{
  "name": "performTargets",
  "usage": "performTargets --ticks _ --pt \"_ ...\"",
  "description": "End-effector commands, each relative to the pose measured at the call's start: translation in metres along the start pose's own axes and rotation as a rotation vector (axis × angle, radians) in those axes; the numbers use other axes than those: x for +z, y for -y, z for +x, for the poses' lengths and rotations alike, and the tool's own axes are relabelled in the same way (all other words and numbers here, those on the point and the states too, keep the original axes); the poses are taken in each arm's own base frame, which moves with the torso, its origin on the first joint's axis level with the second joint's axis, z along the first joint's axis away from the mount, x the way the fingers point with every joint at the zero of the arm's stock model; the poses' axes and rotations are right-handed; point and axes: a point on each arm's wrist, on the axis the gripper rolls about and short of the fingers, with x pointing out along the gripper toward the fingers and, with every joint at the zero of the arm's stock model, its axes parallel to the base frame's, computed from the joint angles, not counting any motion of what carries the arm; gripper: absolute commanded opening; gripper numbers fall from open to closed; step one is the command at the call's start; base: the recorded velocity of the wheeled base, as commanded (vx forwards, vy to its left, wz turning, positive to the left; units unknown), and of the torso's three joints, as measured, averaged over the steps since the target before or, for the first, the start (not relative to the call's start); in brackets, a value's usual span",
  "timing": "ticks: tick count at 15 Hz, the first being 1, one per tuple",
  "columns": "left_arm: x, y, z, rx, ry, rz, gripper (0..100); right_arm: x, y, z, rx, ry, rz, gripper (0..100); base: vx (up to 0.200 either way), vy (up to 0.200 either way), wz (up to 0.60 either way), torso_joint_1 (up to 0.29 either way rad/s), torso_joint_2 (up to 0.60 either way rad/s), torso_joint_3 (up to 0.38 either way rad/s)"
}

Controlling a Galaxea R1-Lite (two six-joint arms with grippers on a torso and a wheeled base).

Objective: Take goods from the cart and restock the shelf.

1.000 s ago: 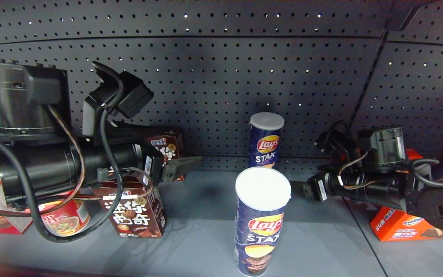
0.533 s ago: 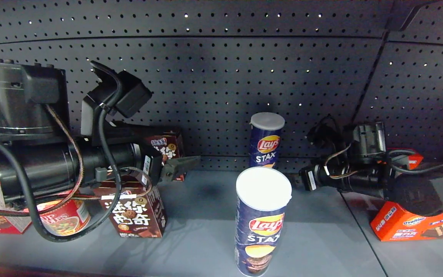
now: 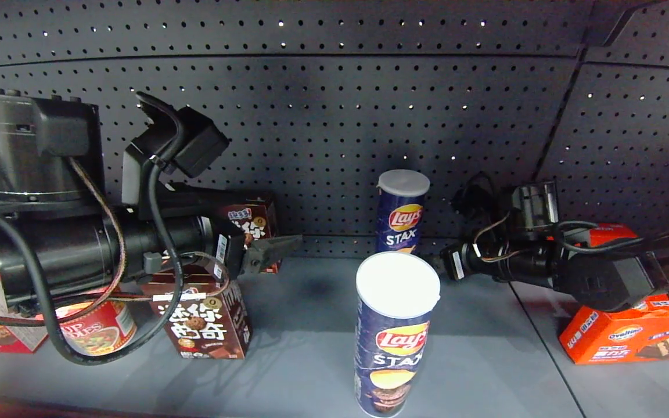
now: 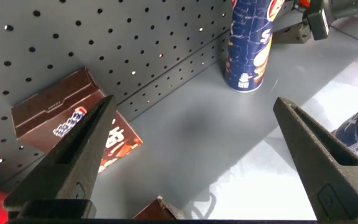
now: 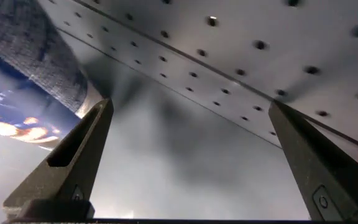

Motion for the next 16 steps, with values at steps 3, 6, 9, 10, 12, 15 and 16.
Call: performTargets --ticks 3,6,9,10,12,15,16 --pt "-0.001 0.000 0.000 0.001 -0.002 -0.001 100 0.004 -0.010 0.014 0.023 0.013 -0.004 100 0.000 0.000 0.00 0.000 0.00 0.000" --pt "-0.001 0.000 0.000 0.001 -0.004 -0.001 100 0.005 -0.016 0.016 0.036 0.014 0.001 100 0.000 0.000 0.00 0.000 0.00 0.000" --pt "-0.001 0.000 0.000 0.001 -0.004 -0.003 100 0.005 -0.017 0.017 0.037 0.014 0.002 100 0.000 0.000 0.00 0.000 0.00 0.000" --pt "-0.001 -0.001 0.000 0.002 -0.004 -0.003 100 0.005 -0.017 0.017 0.038 0.014 0.001 100 0.000 0.000 0.00 0.000 0.00 0.000" --pt "-0.003 0.000 0.000 0.001 -0.010 -0.004 100 0.005 -0.019 0.017 0.041 0.013 0.000 100 0.000 0.000 0.00 0.000 0.00 0.000" --pt "-0.003 0.000 0.000 0.001 -0.010 -0.004 100 0.005 -0.020 0.017 0.044 0.015 -0.001 100 0.000 0.000 0.00 0.000 0.00 0.000" --pt "-0.003 0.000 0.000 0.001 -0.008 -0.004 100 0.006 -0.020 0.015 0.044 0.016 -0.001 100 0.000 0.000 0.00 0.000 0.00 0.000"
